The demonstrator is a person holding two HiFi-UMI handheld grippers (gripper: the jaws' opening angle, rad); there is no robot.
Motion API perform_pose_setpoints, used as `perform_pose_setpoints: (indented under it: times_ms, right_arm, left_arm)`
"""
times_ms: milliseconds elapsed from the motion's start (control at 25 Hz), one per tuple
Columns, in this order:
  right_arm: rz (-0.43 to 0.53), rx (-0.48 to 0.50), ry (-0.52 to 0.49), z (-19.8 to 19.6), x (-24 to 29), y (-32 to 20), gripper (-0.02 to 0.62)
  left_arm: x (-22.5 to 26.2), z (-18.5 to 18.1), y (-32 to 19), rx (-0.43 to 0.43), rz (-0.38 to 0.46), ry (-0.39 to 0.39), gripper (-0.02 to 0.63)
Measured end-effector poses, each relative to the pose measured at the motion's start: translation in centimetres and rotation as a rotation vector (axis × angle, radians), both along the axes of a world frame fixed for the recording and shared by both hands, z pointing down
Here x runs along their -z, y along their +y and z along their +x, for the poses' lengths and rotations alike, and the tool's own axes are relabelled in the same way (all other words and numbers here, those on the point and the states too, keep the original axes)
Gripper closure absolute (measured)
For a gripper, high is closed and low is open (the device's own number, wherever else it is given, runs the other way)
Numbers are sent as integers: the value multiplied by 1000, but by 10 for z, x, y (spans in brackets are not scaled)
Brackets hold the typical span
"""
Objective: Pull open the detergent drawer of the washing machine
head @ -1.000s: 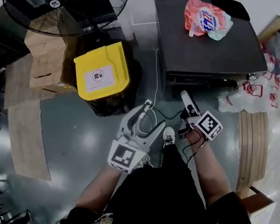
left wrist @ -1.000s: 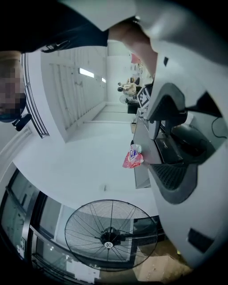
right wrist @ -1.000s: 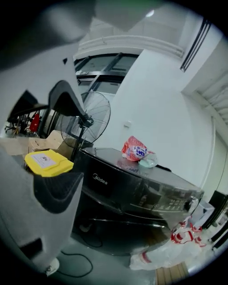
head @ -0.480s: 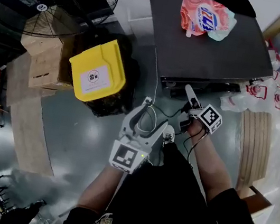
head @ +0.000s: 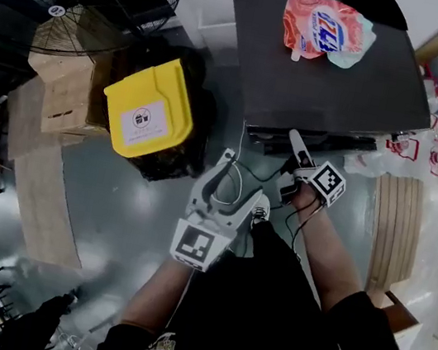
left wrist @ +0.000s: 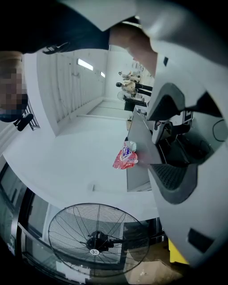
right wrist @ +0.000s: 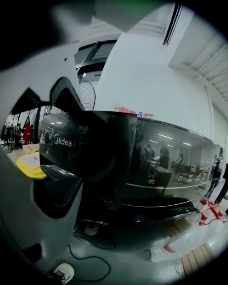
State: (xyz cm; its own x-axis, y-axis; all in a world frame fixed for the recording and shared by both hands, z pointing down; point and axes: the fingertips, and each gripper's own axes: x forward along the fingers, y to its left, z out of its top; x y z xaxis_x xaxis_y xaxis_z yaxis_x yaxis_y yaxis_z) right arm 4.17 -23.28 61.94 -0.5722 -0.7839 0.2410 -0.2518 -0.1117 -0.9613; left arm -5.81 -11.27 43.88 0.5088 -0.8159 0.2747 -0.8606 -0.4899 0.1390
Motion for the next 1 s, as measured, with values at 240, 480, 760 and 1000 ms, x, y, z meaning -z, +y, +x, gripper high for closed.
perform_pose_setpoints:
  times_ms: [240, 480, 760, 1000]
  right_arm:
    - [35, 8, -22, -1, -1, -2, 133]
    - [28, -15, -21, 0, -1, 0, 146]
    - [15, -22, -16, -1, 0, 16, 170]
    - [49, -44, -32, 6, 2, 28, 182]
  left_arm:
    - [-3, -1, -2, -8, 2, -6, 330]
    - [-2, 1, 1, -29, 11, -9, 330]
    - [0, 4, 15, -59, -11, 2, 330]
    - [-4, 0, 34, -71, -18, 2, 330]
